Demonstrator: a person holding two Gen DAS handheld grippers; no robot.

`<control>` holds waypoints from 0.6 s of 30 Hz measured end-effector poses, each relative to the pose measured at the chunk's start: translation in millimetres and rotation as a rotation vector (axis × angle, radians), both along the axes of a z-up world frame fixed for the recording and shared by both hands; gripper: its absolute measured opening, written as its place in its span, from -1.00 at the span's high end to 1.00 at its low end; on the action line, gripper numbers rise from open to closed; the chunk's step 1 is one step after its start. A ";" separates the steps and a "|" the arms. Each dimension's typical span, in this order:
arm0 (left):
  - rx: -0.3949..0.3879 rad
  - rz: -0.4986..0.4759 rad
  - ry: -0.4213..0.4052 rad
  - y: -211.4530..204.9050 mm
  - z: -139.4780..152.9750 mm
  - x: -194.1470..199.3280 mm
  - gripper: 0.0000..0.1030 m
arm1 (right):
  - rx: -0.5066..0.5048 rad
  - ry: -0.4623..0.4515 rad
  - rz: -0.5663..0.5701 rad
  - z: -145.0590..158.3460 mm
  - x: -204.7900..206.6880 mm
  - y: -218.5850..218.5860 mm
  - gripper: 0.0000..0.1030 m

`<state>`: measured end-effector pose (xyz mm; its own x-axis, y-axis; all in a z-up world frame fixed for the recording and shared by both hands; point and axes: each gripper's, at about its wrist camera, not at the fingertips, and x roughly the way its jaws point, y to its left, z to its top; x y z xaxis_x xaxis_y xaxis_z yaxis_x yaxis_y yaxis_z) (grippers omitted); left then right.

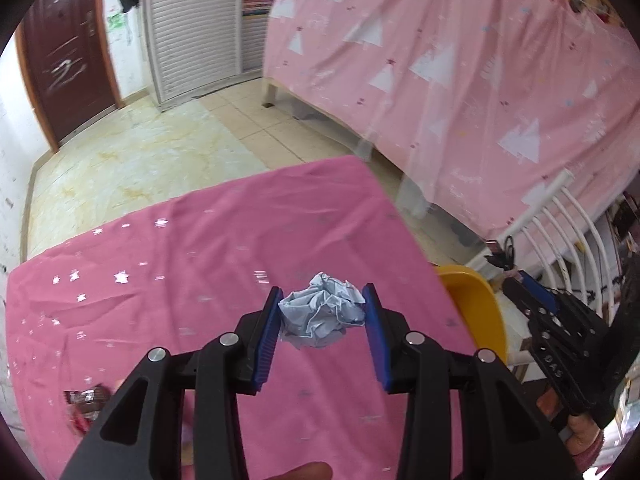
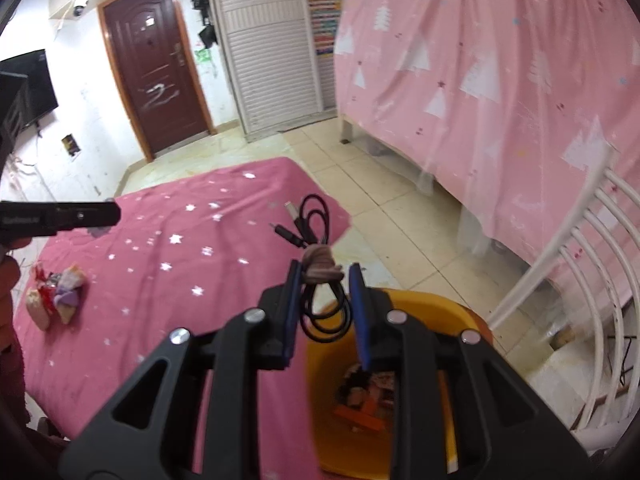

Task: Collect trash
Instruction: 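Carry the paper and cable with both tools over the yellow bin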

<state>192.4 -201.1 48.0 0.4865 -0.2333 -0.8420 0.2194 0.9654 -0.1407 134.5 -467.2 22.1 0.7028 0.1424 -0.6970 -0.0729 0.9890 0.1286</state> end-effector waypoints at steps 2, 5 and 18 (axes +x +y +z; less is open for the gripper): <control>-0.008 -0.024 0.008 -17.2 -1.1 0.2 0.33 | 0.000 0.010 -0.016 -5.1 -2.7 -10.6 0.57; -0.010 -0.064 0.026 -43.9 -5.1 -0.6 0.33 | 0.008 0.030 -0.040 -15.3 -5.7 -25.0 0.57; 0.002 -0.212 0.089 -155.5 -34.7 -6.8 0.33 | 0.073 0.133 -0.121 -69.0 -12.4 -75.4 0.57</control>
